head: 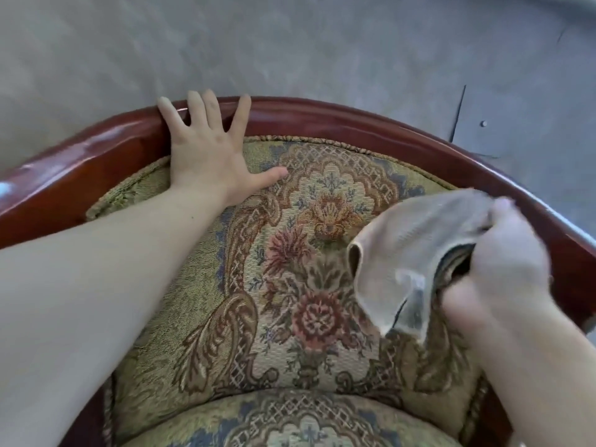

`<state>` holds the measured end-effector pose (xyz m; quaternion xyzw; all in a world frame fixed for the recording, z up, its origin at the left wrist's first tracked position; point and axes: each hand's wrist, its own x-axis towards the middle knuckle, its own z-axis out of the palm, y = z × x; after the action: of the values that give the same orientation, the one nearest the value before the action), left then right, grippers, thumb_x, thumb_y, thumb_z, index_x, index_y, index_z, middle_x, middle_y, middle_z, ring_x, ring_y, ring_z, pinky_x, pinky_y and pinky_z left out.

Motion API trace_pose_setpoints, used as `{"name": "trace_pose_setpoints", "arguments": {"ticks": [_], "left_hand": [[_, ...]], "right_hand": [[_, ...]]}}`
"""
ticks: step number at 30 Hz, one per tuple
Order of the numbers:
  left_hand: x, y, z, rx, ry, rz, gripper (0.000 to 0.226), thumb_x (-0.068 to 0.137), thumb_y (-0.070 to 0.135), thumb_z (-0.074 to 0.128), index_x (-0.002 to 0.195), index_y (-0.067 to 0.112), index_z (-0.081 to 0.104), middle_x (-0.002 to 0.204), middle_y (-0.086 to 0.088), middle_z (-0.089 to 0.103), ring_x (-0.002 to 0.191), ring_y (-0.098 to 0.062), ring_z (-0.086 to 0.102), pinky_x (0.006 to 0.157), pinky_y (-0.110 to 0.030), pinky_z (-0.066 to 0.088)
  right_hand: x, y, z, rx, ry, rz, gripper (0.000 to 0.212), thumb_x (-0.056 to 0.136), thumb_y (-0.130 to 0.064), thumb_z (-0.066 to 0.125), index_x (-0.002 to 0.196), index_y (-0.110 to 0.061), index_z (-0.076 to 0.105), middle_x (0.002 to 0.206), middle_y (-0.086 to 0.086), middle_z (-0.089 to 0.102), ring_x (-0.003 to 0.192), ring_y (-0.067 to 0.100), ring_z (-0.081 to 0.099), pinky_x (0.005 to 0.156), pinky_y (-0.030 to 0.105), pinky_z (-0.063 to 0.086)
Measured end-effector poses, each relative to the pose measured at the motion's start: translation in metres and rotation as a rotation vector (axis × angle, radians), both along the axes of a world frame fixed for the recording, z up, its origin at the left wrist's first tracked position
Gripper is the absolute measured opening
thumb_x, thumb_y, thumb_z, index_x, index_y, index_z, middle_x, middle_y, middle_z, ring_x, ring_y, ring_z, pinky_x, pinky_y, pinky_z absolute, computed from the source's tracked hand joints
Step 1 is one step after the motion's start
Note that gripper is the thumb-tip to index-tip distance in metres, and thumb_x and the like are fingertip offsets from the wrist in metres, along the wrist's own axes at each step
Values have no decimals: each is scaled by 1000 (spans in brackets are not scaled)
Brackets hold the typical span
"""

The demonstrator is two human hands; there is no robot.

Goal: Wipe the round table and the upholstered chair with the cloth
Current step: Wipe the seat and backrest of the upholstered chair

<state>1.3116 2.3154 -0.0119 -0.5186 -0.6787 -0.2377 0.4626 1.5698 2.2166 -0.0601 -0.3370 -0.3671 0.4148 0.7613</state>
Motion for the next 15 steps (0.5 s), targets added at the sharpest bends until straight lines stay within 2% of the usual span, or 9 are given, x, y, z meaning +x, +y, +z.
{"name": "trace_pose_setpoints", "arguments": {"ticks": [2,3,4,5,6,7,8,10,15], "left_hand": [[0,0,-1,-1,6,-1,123,65,98,-12,161,22,4,154,-29,30,140,-44,29,113,-67,22],[1,0,-1,-2,6,-3,123,65,98,-11,161,22,4,154,-29,31,140,-44,29,113,-67,22],[1,1,-1,-2,7,-3,123,65,98,-11,161,22,4,154,-29,30,140,-45,29,113,-67,22],[2,1,-1,-1,8,-2,122,66,98,-10,161,22,4,155,-29,30,141,-45,29,113,-67,22],[3,1,-1,-1,6,-3,122,66,98,-9,161,22,3,155,-29,30,141,-45,28,113,-66,22],[2,0,-1,-1,3,-4,122,67,98,-8,161,21,4,155,-29,29,141,-45,28,113,-66,22],[2,0,-1,1,1,-5,122,67,98,-7,161,21,4,155,-29,29,140,-44,29,114,-66,22],[1,2,-2,10,1,-2,122,66,99,-7,161,22,5,155,-29,29,141,-44,29,114,-66,21],[1,4,0,22,-3,-15,123,66,100,-2,160,21,8,154,-31,30,140,-45,29,113,-67,21]], "right_hand": [[-7,1,9,182,-225,-271,39,101,-57,34,114,-37,64,97,-21,75,64,15,62,59,35,52],[-13,5,9,248,-332,-397,41,99,-61,31,115,-39,62,99,-21,71,63,14,57,59,35,50],[-19,12,7,286,-437,-492,48,96,-65,29,120,-37,61,105,-13,66,72,17,58,67,38,50],[-24,25,0,275,-556,-557,58,97,-65,27,134,-32,56,118,2,63,92,24,61,84,41,48],[-29,38,-11,199,-712,-604,60,99,-61,26,144,-27,47,136,17,56,118,33,56,105,46,39],[-36,52,-24,92,-900,-627,58,103,-55,25,148,-24,42,152,27,39,139,39,38,117,49,22],[-46,63,-38,12,-1078,-615,53,105,-50,25,149,-26,40,159,29,22,148,40,19,122,49,8],[-65,81,-65,-37,-1326,-605,50,106,-43,23,151,-28,38,162,29,4,151,38,3,122,51,-2],[-109,91,-107,104,-1379,-577,52,106,-41,24,151,-20,37,163,26,9,151,37,6,120,46,-6]]}}
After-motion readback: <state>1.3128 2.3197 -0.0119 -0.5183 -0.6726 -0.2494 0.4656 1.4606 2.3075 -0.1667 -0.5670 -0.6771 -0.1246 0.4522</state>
